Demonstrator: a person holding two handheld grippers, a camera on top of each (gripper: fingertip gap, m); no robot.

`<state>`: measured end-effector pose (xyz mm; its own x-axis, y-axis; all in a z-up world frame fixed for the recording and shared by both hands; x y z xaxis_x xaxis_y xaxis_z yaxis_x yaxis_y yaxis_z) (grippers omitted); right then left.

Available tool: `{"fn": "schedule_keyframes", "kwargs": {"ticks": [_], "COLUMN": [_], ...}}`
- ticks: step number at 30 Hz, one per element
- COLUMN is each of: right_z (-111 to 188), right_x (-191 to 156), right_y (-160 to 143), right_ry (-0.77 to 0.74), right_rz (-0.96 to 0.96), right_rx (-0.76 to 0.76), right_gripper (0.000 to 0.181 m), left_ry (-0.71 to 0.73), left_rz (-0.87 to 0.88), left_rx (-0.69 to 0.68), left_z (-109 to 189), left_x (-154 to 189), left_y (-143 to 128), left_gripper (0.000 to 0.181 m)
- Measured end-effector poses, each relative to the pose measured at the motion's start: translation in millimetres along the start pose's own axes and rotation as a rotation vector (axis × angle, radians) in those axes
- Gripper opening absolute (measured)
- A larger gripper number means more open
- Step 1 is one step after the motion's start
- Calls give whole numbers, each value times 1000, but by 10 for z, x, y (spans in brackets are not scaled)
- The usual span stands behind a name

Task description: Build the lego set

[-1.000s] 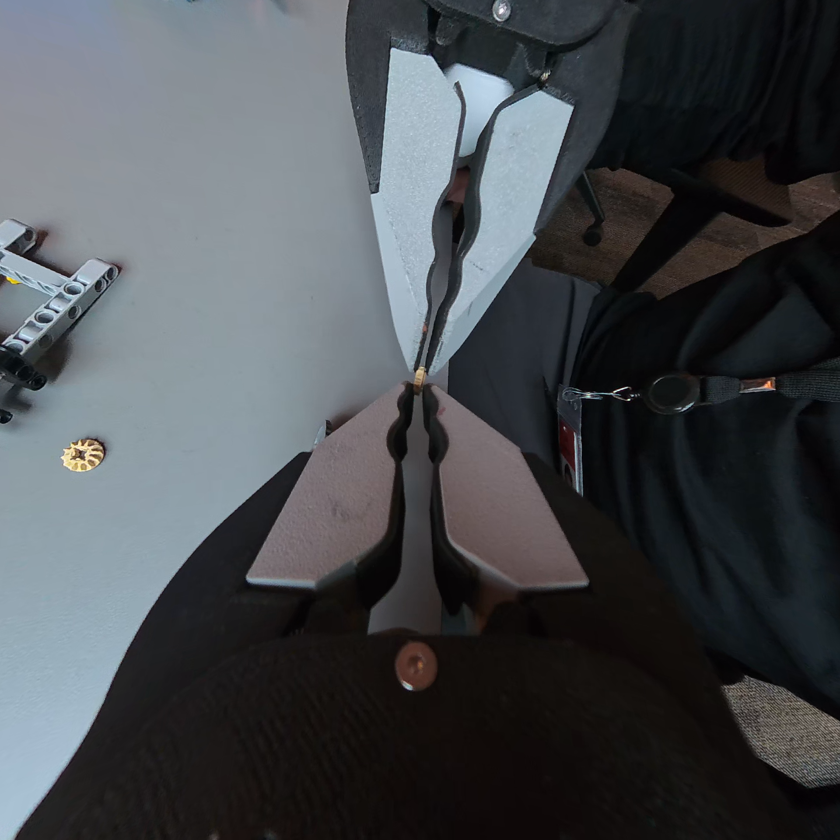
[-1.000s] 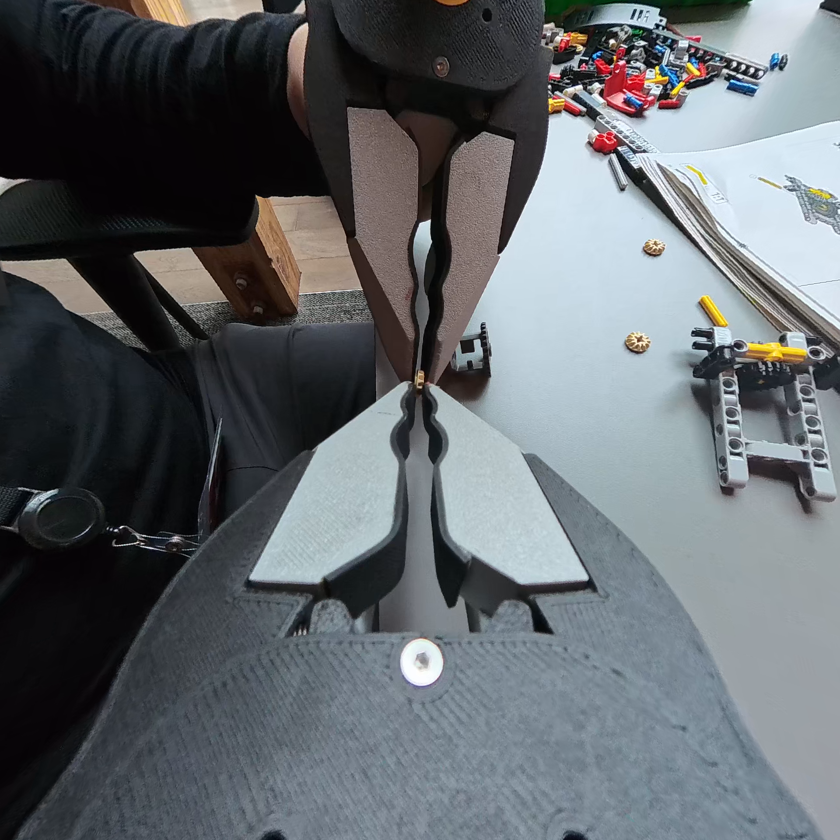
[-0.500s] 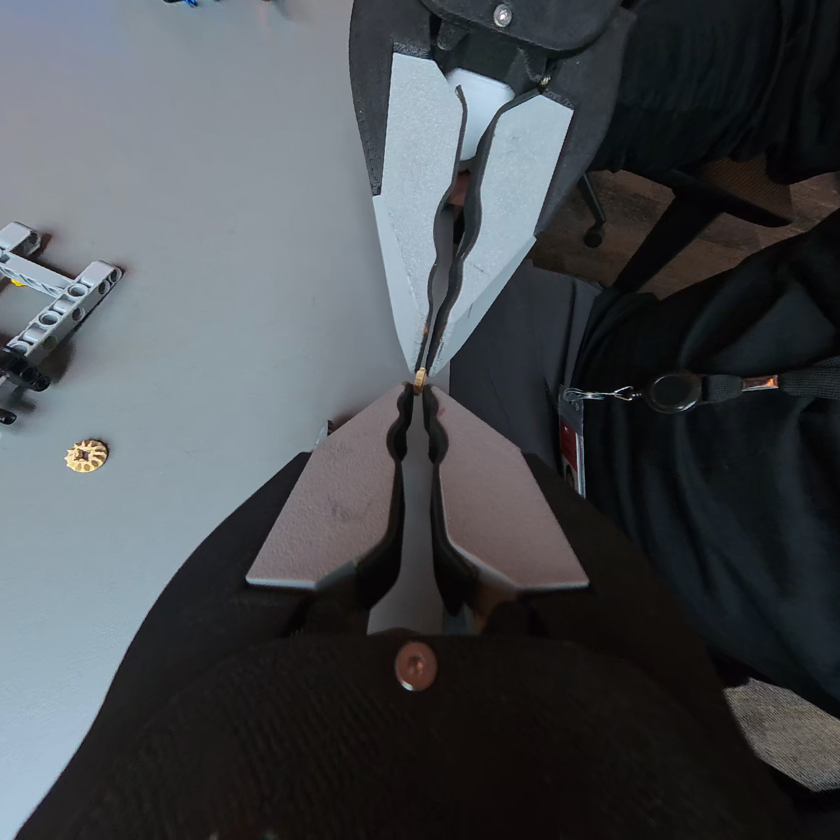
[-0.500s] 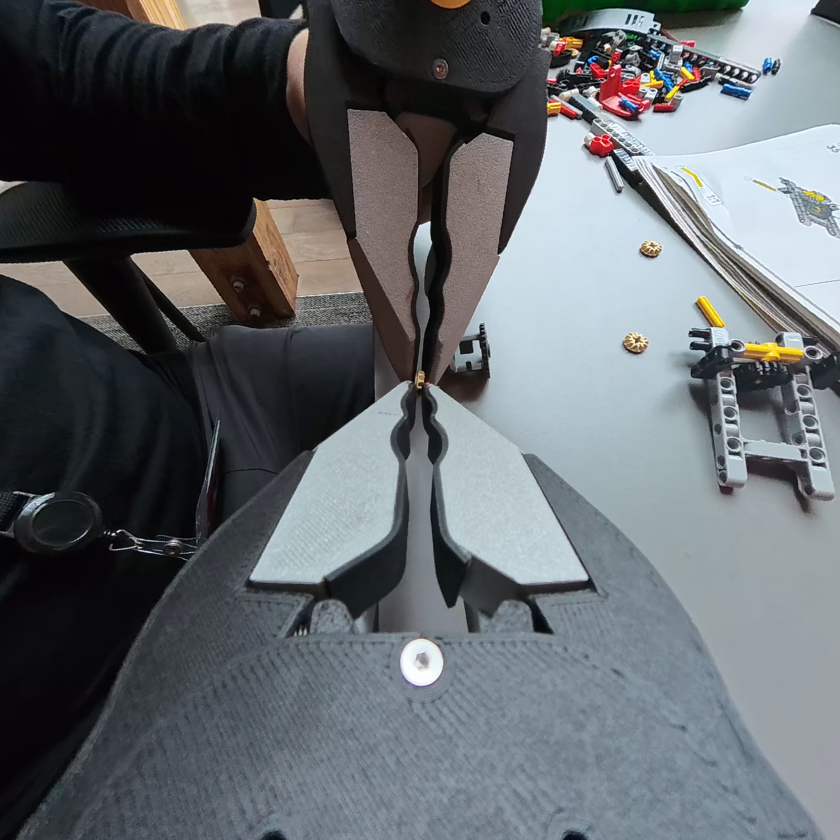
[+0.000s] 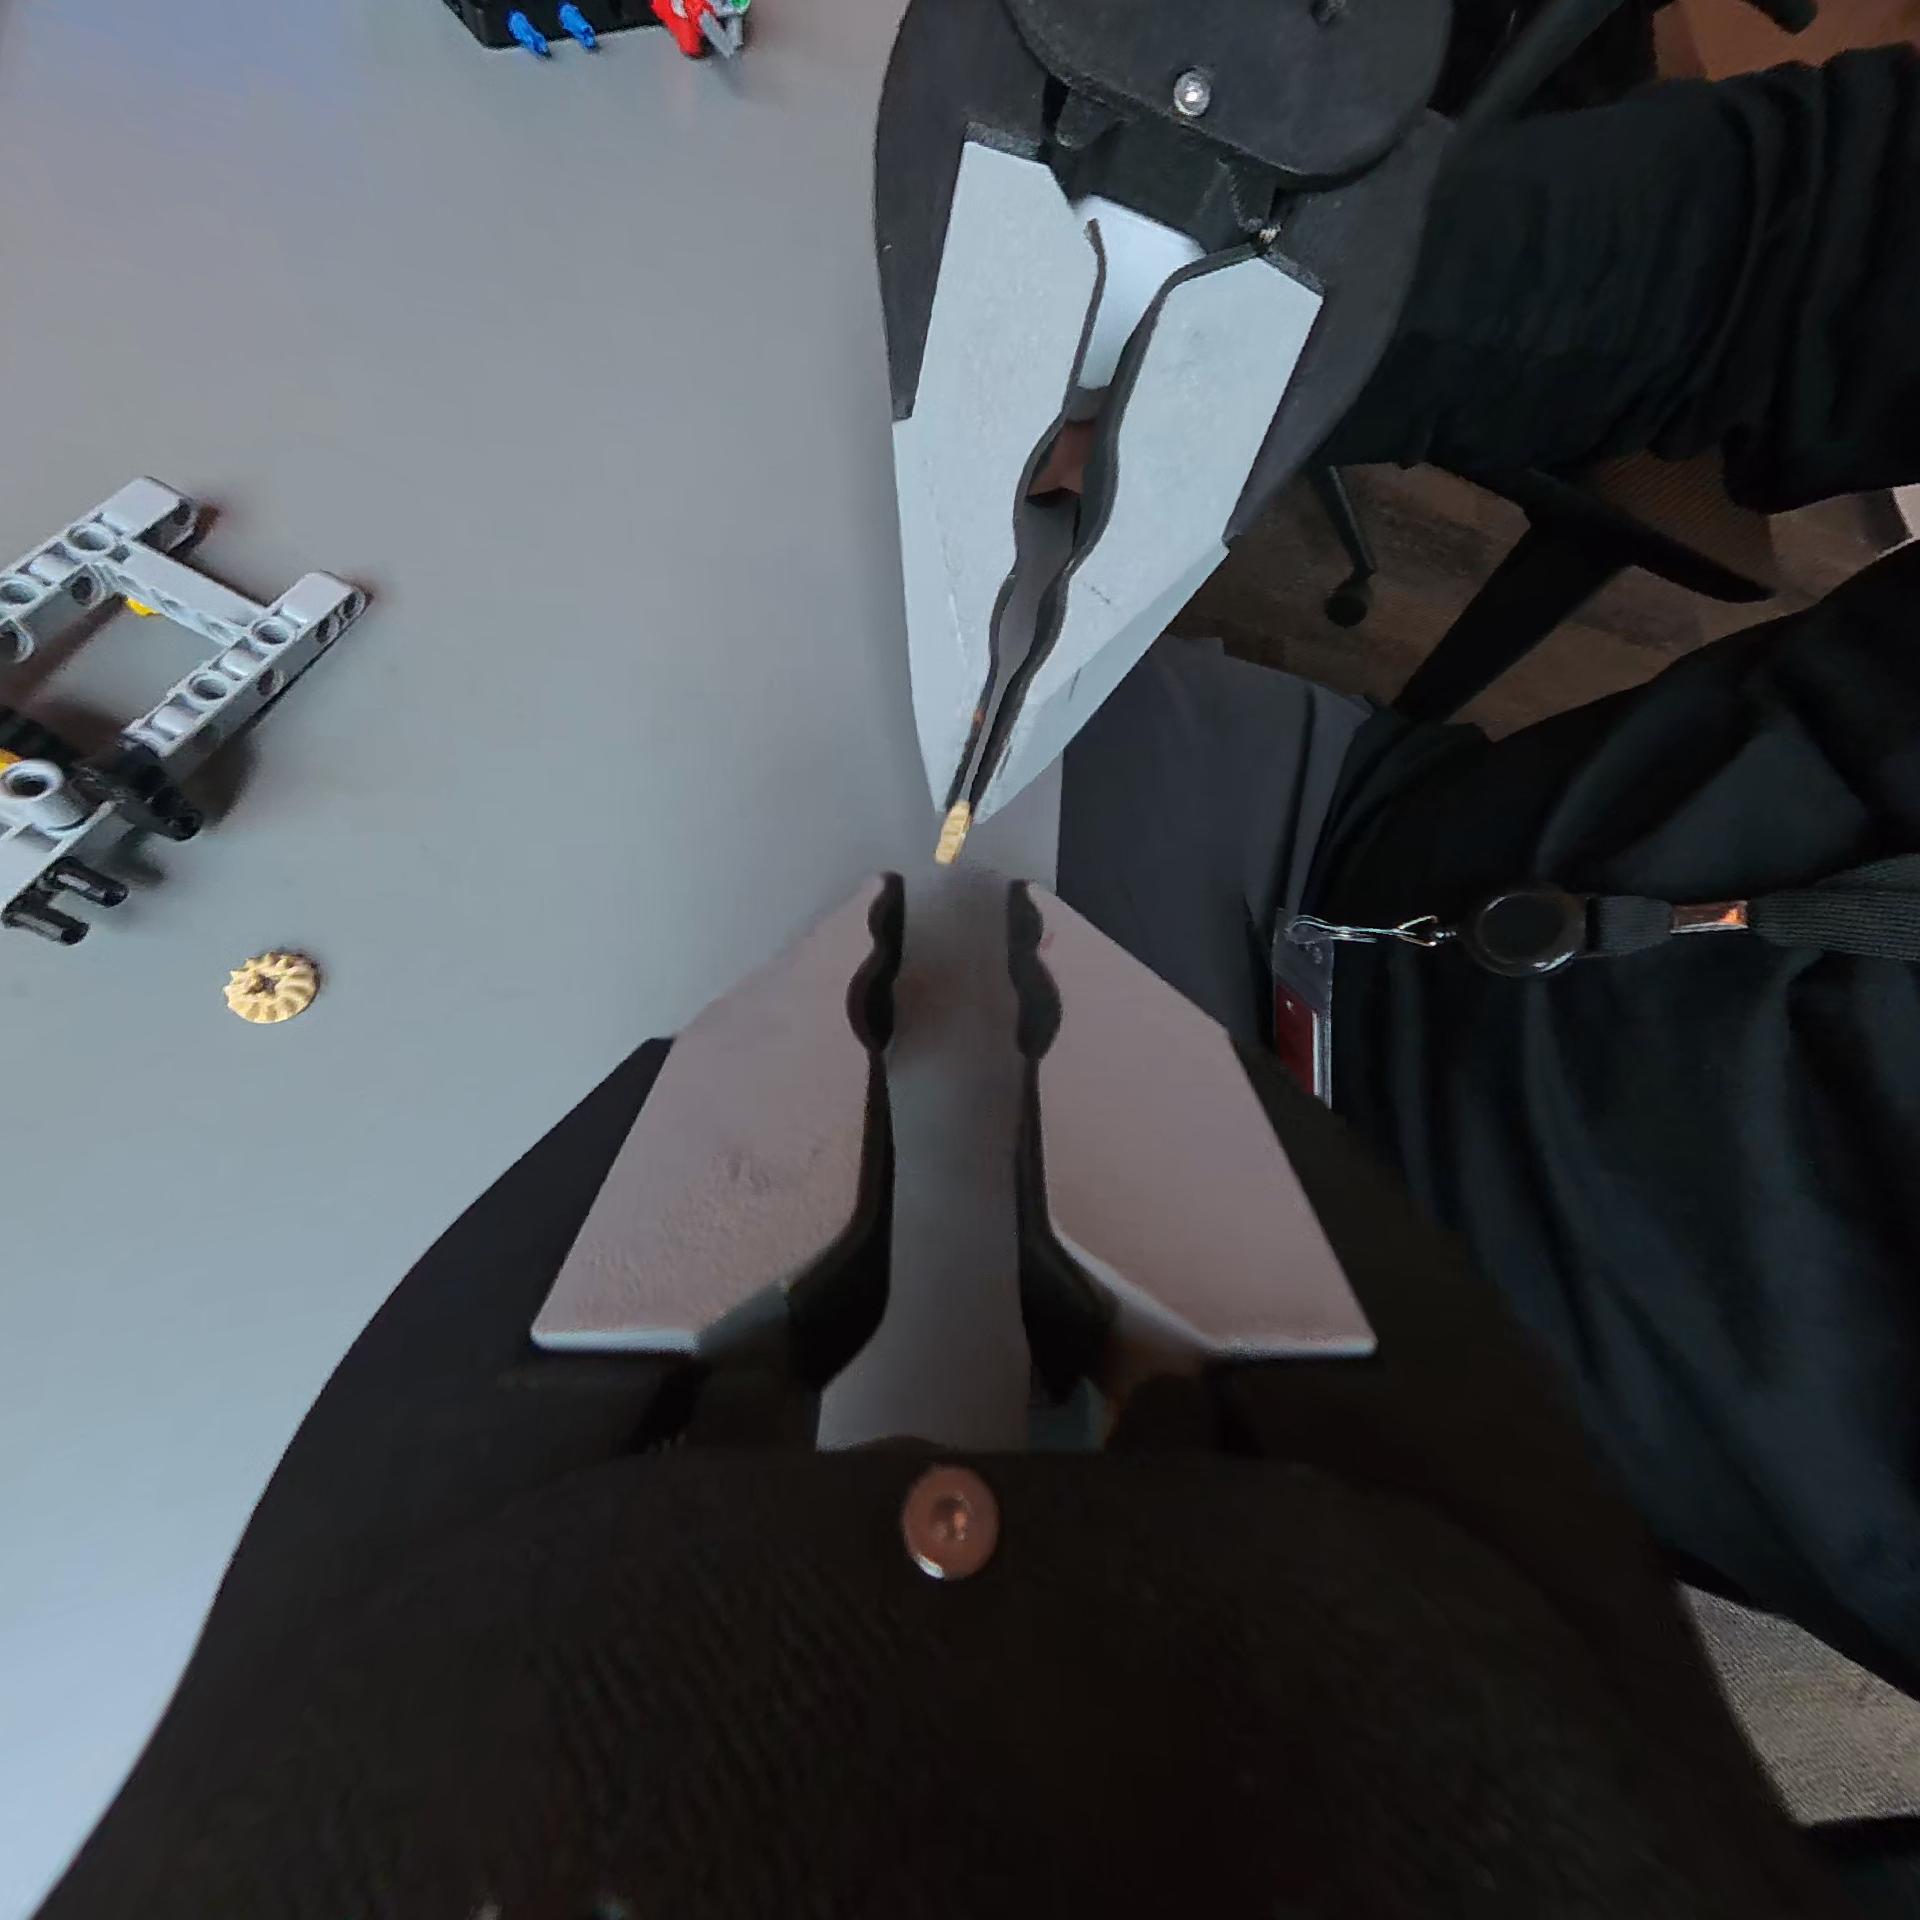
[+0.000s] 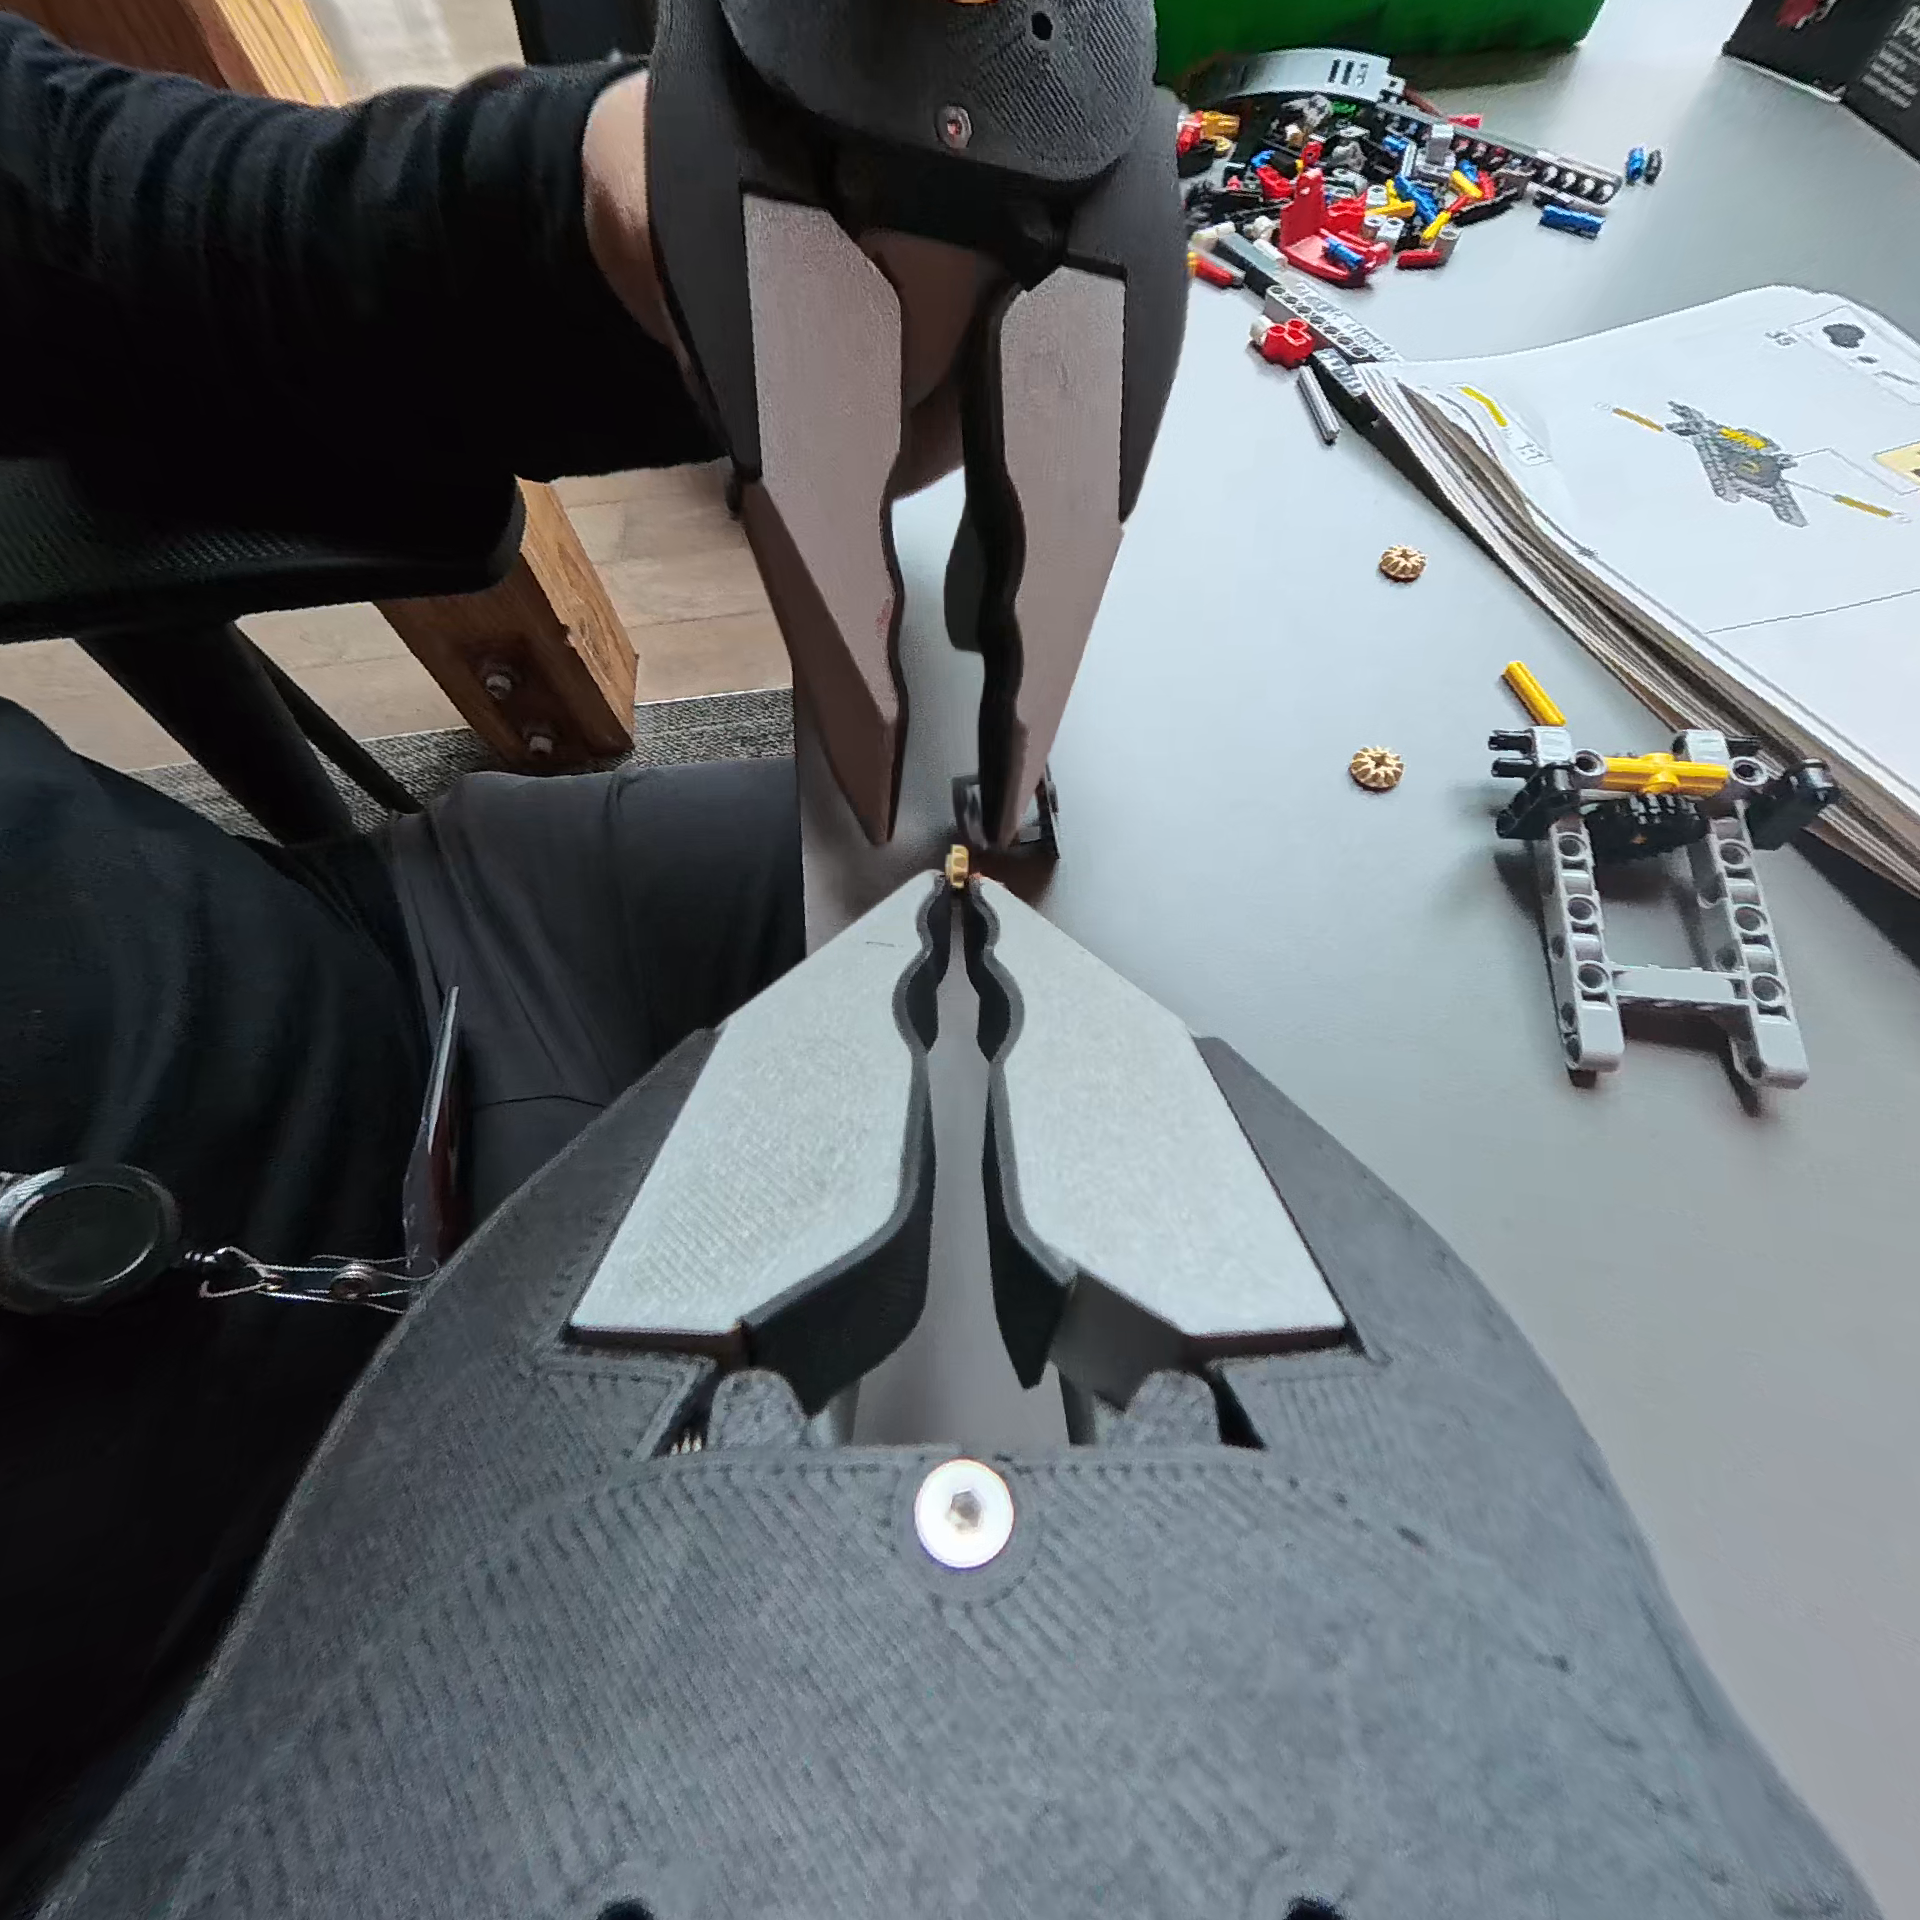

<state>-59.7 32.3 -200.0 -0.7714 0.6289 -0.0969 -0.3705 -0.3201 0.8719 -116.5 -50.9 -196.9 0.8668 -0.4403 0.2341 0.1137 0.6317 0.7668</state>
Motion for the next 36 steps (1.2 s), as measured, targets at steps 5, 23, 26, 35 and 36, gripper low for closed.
{"fn": "schedule_keyframes", "kwargs": {"ticks": [5,23,26,35,36], "right_z": [45,197,281,249,257], "right_x": [6,-352,-523,-856,-843], "right_y": [-21,-108,-47,-103,-112], "right_ry": [-73,-409,-584,-866,-867], "right_rz": [50,497,761,1300,1297], "right_rx": [-25,-55,-67,-70,-73], "right_gripper": [0,0,0,0,0], "left_ry": [87,125,124,42,39], "left_rz": [6,-259,-301,-339,-345], "left_rx": [-37,-131,-136,-190,-200], "left_z": [231,-21,-56,-185,-188], "left_x": [-94,-123,-70,105,114], "left_y": [-96,-227,-214,-151,-146], "left_gripper": [34,24,24,23,23]}}
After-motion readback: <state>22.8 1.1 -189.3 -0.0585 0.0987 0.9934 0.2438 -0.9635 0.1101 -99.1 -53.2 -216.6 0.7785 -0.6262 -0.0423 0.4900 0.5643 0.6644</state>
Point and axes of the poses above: each gripper's, where its closed fingertips meet, z back along the fingers, y out of its top, x = y × z across the jaws, the point moved 6 cm from there along z, back along the fingers, and after that the axes turned 4 degrees about -z, right-handed, at the moved point
